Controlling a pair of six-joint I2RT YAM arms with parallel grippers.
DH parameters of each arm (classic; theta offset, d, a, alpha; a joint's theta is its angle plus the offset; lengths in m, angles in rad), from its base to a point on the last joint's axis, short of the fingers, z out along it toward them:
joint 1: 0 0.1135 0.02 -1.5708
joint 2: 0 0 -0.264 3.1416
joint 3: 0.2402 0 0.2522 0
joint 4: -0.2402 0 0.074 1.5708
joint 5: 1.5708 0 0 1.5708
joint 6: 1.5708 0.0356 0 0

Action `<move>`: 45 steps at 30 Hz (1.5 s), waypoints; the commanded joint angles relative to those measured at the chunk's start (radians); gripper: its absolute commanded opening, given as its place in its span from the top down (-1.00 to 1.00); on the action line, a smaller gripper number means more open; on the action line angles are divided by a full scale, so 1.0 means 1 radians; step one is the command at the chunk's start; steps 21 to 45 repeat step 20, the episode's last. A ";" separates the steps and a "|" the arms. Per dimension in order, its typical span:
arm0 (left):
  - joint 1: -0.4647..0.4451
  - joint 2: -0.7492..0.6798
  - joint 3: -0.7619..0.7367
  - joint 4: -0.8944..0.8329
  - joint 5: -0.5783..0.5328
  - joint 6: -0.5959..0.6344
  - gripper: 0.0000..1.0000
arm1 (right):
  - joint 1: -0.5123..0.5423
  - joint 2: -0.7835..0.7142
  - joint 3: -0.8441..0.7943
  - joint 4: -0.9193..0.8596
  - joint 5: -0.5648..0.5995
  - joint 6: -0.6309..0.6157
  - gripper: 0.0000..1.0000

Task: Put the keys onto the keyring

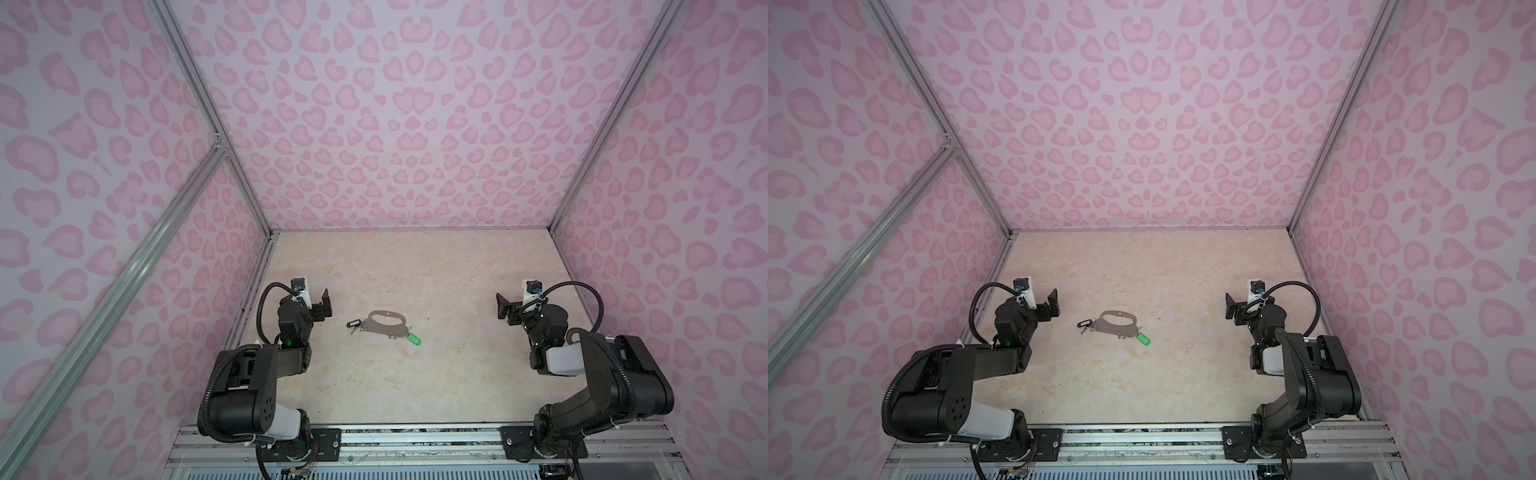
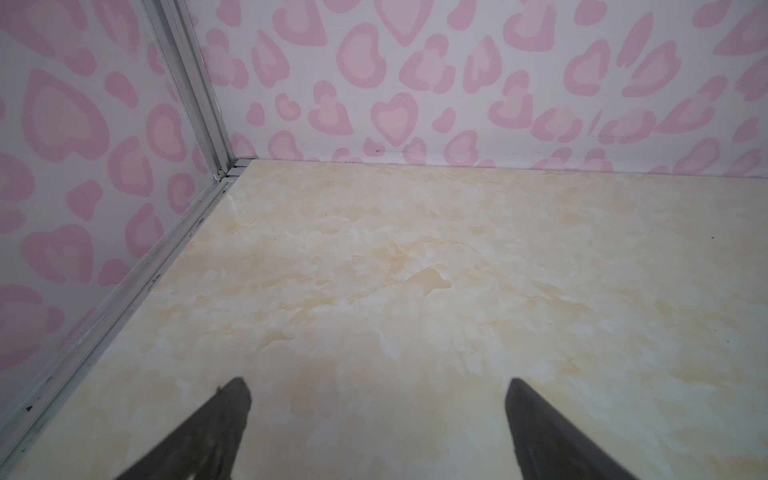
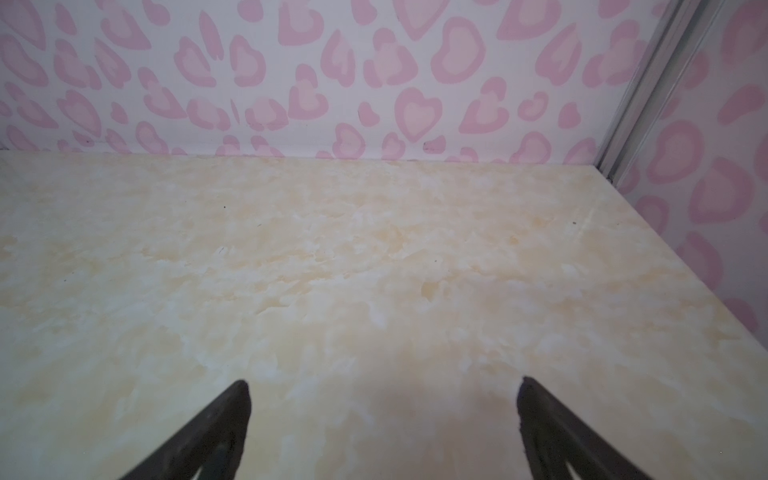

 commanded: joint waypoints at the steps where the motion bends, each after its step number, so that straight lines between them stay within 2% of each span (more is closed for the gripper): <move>1: -0.002 0.004 0.008 0.003 -0.022 -0.011 -0.94 | 0.002 0.018 0.001 0.035 0.006 0.010 -0.98; 5: -0.002 0.005 0.011 0.002 -0.022 -0.011 -0.94 | 0.021 0.011 0.036 -0.044 0.025 -0.014 -0.98; 12: -0.010 0.018 0.025 -0.014 -0.031 -0.005 -0.94 | 0.044 0.010 0.032 -0.035 0.055 -0.026 -0.98; 45: -0.008 0.004 0.010 0.000 -0.033 -0.009 -0.94 | 0.044 0.008 0.028 -0.030 0.056 -0.027 -0.98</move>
